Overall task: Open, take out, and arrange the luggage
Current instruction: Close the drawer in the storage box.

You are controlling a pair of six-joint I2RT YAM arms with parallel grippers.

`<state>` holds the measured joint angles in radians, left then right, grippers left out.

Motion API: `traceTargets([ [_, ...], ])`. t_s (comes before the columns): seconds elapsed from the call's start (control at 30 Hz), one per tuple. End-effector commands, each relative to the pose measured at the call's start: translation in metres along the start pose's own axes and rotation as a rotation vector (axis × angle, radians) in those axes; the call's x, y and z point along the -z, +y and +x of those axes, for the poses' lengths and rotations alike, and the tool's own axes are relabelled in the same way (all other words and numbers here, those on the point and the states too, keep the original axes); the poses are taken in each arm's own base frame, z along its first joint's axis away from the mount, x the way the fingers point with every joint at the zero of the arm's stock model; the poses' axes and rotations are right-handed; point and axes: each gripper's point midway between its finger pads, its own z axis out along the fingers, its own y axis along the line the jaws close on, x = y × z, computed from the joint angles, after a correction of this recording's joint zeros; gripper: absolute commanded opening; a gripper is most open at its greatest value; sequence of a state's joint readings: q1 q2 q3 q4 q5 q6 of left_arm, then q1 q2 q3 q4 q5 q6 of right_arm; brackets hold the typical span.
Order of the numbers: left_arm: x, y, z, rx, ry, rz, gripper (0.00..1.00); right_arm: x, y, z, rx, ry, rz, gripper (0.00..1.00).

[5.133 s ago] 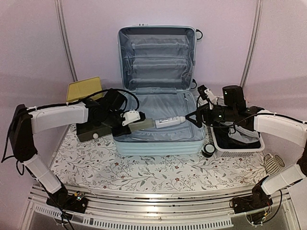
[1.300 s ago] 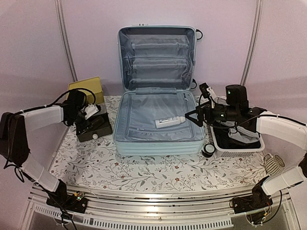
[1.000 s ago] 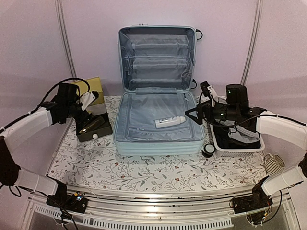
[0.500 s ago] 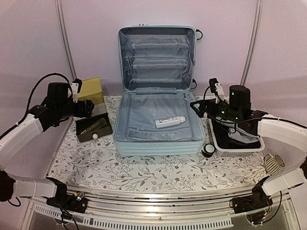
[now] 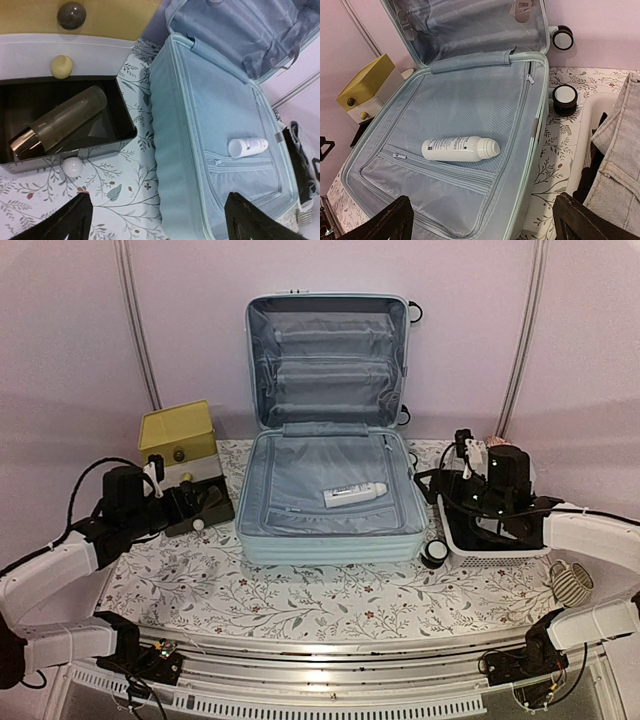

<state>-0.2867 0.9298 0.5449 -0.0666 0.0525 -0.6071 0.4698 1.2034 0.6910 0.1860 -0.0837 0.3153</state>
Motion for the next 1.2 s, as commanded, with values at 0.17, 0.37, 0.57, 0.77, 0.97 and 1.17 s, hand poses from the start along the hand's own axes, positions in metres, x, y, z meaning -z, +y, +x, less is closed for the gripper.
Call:
traceTargets([
  [0.17,-0.005,-0.014,0.016,0.206,-0.046,0.197,0.92,0.012,-0.017,0.027,0.004,-0.015,0.035,0.99],
  [0.37,-0.01,-0.005,0.031,0.277,-0.039,0.198,0.91,0.019,-0.03,0.04,0.048,-0.02,0.089,0.99],
  [0.57,-0.017,0.003,0.03,0.302,-0.03,0.167,0.91,0.022,-0.041,0.05,0.097,-0.019,0.128,0.99],
  [0.77,-0.025,0.005,0.035,0.339,0.005,0.182,0.91,0.027,-0.048,0.053,0.143,-0.033,0.159,0.99],
  [0.97,-0.028,0.015,0.046,0.388,0.018,0.159,0.9,0.029,-0.045,0.055,0.152,-0.051,0.139,1.0],
  [1.17,-0.027,0.02,0.058,0.441,0.024,0.169,0.89,0.029,-0.042,0.063,0.157,-0.067,0.099,0.99],
])
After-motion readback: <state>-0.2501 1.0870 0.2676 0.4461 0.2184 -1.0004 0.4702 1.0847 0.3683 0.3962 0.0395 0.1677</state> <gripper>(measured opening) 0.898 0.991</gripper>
